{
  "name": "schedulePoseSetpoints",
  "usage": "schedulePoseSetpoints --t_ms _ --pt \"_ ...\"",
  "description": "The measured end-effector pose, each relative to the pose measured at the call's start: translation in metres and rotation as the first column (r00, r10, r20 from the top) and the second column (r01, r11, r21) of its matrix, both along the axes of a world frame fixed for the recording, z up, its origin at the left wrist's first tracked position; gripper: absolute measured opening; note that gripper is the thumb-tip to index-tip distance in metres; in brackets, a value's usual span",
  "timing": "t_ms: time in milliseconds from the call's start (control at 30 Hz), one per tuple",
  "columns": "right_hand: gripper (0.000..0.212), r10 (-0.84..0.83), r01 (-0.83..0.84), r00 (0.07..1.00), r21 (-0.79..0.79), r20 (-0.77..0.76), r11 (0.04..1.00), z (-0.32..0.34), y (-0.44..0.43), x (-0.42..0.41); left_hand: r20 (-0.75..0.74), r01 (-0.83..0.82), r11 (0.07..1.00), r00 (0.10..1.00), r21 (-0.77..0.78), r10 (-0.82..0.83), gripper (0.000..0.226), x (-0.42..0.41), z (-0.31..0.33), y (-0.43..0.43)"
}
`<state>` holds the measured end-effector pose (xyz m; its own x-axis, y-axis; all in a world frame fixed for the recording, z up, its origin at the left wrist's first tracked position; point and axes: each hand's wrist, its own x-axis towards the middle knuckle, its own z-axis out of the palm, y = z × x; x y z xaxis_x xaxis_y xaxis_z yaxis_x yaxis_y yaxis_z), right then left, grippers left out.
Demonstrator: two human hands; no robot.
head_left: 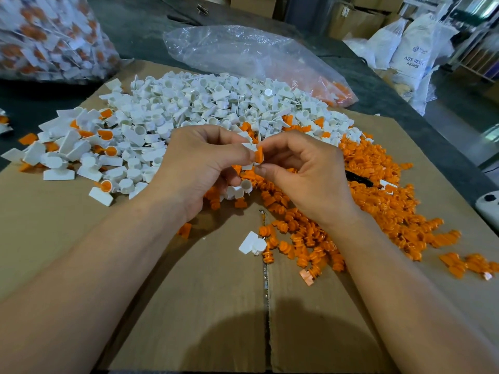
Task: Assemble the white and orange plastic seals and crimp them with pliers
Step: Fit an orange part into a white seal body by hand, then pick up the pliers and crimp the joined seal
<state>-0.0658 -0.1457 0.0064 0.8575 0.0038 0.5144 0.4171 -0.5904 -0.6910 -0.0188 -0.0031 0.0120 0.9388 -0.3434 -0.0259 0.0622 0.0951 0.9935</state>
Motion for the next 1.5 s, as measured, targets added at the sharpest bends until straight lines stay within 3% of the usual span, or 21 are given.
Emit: schedulePoseSetpoints --t_ms 200,367,700,833,967,1100,1300,1500 --pt "0.038 -0.008 0.011 0.999 -0.06 0.044 0.998 0.0 0.001 -0.001 -0.002 -0.015 1.0 1.0 -0.023 0.015 0.015 0.001 0.0 0.0" --pt "0.027 0.006 0.0 0.997 -0.07 0.083 0.998 0.001 0.0 0.0 0.002 0.026 0.999 1.0 -0.027 -0.026 0.017 0.0 0.0 0.001" --pt "0.026 -0.019 0.021 1.0 -0.087 0.019 0.996 0.003 0.001 -0.002 -0.008 0.048 0.997 0.999 -0.061 -0.049 0.017 0.001 -0.001 0.0" --pt "0.022 -0.172 0.163 0.979 -0.083 -0.109 0.983 0.015 -0.013 -0.005 -0.028 0.033 0.997 0.999 -0.071 -0.035 0.017 0.002 -0.001 0.0" --pt "0.007 -0.43 0.345 0.876 -0.337 -0.22 0.876 0.027 -0.05 -0.005 -0.04 0.033 0.996 0.999 -0.083 -0.036 0.018 0.003 -0.001 0.001" --pt "0.035 -0.564 0.298 0.716 -0.55 -0.412 0.78 0.023 -0.075 -0.004 -0.048 0.036 0.995 0.998 -0.096 -0.041 0.018 0.003 0.0 0.001" --pt "0.086 -0.637 0.16 0.595 -0.705 -0.49 0.691 0.017 -0.075 -0.002 -0.045 0.035 0.994 0.998 -0.1 -0.04 0.018 0.004 -0.001 0.001" --pt "0.09 -0.677 0.146 0.571 -0.754 -0.464 0.64 0.014 -0.073 0.003 -0.039 0.039 0.993 0.998 -0.11 -0.044 0.017 0.004 -0.002 0.002"
